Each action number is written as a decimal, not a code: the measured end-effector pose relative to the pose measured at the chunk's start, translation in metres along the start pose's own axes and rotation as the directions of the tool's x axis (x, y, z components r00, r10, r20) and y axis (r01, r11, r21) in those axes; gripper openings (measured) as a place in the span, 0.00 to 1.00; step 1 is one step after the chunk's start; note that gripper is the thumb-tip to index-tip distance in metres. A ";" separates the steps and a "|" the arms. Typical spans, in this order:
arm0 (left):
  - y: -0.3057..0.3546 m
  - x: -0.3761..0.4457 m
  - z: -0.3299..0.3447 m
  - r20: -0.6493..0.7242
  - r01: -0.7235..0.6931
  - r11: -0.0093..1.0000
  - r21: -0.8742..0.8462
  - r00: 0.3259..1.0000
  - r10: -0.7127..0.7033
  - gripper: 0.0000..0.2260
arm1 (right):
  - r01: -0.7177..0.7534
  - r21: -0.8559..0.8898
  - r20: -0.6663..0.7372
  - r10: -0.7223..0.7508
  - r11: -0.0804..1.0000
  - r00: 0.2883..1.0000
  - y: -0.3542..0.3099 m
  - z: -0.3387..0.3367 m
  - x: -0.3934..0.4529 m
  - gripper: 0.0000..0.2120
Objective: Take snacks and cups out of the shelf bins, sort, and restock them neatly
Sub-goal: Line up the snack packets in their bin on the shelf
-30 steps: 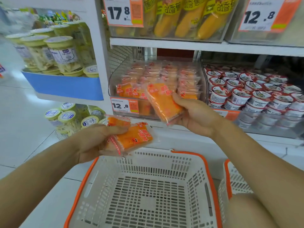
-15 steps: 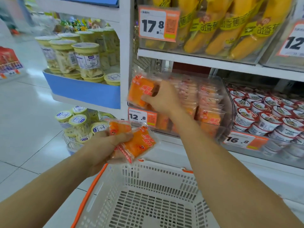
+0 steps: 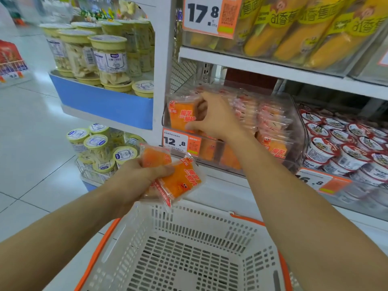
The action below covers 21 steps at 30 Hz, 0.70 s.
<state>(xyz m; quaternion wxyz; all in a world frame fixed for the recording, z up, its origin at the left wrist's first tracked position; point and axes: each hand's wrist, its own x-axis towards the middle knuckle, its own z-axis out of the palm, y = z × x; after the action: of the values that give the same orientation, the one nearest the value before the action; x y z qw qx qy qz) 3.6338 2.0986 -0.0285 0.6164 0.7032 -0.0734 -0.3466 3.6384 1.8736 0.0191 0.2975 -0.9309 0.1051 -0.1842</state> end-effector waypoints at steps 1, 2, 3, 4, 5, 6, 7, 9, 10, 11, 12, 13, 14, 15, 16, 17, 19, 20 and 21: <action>0.000 0.000 0.002 0.007 0.000 1.000 0.010 1.000 0.000 0.17 | 0.007 -0.011 -0.005 -0.008 1.000 1.000 0.001 0.005 0.001 0.23; 0.000 -0.001 0.003 0.012 -0.003 1.000 0.018 1.000 0.003 0.16 | 0.018 -0.050 -0.011 -0.018 0.999 1.000 0.001 0.011 0.003 0.25; 0.001 -0.001 0.003 0.014 -0.009 1.000 0.021 1.000 0.008 0.16 | 0.032 -0.101 -0.015 -0.034 0.994 0.999 0.000 0.014 0.004 0.29; 0.002 -0.001 0.003 0.013 -0.013 1.000 0.019 1.000 0.013 0.16 | 0.045 -0.153 -0.006 -0.046 0.987 0.999 -0.002 0.014 0.004 0.37; 0.003 -0.001 0.003 0.013 -0.014 1.000 0.018 1.000 0.014 0.16 | 0.064 -0.173 0.013 -0.062 0.983 0.998 -0.004 0.013 0.006 0.43; 0.003 0.000 0.003 0.012 -0.013 1.000 0.017 1.000 0.013 0.16 | 0.097 -0.169 0.046 -0.090 0.981 0.995 -0.007 0.010 0.007 0.45; 0.003 0.000 0.002 0.010 -0.012 1.000 0.018 1.000 0.012 0.16 | 0.126 -0.149 0.083 -0.114 0.981 0.990 -0.009 0.006 0.009 0.42; 0.004 0.000 0.001 0.003 -0.011 1.000 0.028 1.000 0.011 0.16 | 0.123 -0.129 0.166 -0.101 0.984 0.981 -0.009 0.004 0.012 0.27; 0.003 0.001 0.000 0.003 -0.010 0.999 0.032 1.000 0.010 0.16 | 0.100 -0.156 0.197 -0.069 0.983 0.978 -0.008 0.006 0.012 0.22; 0.003 0.001 -0.001 0.003 -0.008 0.999 0.035 1.000 0.008 0.16 | 0.095 -0.206 0.209 -0.051 0.974 0.976 -0.007 0.010 0.012 0.18; 0.002 0.001 -0.002 0.002 -0.006 0.999 0.040 1.000 0.006 0.17 | 0.105 -0.263 0.215 -0.048 0.959 0.976 -0.005 0.014 0.014 0.14; 0.002 0.001 -0.003 -0.003 -0.004 0.999 0.043 1.000 0.004 0.17 | 0.121 -0.312 0.219 -0.053 0.942 0.974 -0.002 0.017 0.016 0.10; 0.002 0.001 -0.005 -0.007 -0.002 0.999 0.044 1.000 0.003 0.17 | 0.131 -0.365 0.229 -0.048 0.922 0.972 -0.001 0.019 0.018 0.08; 0.002 0.001 -0.006 -0.008 -0.001 0.999 0.043 1.000 0.002 0.16 | 0.137 -0.419 0.243 -0.035 0.898 0.969 0.000 0.020 0.021 0.10; 0.003 0.000 -0.006 -0.008 -0.001 0.999 0.041 1.000 0.002 0.16 | 0.136 -0.472 0.259 -0.011 0.871 0.966 0.000 0.021 0.023 0.15; 0.003 -0.001 -0.007 -0.010 -0.002 0.999 0.039 1.000 0.003 0.16 | 0.138 -0.505 0.265 0.002 0.852 0.964 -0.001 0.021 0.024 0.19; 0.004 -0.002 -0.007 -0.021 -0.010 0.999 0.037 1.000 0.011 0.16 | 0.143 -0.495 0.255 -0.014 0.857 0.967 -0.008 0.021 0.021 0.23; 0.004 -0.003 -0.007 -0.024 -0.014 0.999 0.041 1.000 0.015 0.16 | 0.133 -0.473 0.237 -0.019 0.871 0.971 -0.011 0.022 0.019 0.23; 0.005 -0.003 -0.007 -0.026 -0.018 0.999 0.046 0.999 0.019 0.16 | 0.122 -0.463 0.222 -0.019 0.878 0.975 -0.012 0.024 0.018 0.21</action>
<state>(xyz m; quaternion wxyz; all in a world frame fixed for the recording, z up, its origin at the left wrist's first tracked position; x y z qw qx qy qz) 3.6370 2.1044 -0.0229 0.6043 0.7209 -0.0800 -0.3298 3.6652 1.8902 0.0132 0.0635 -0.9926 0.0808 -0.0642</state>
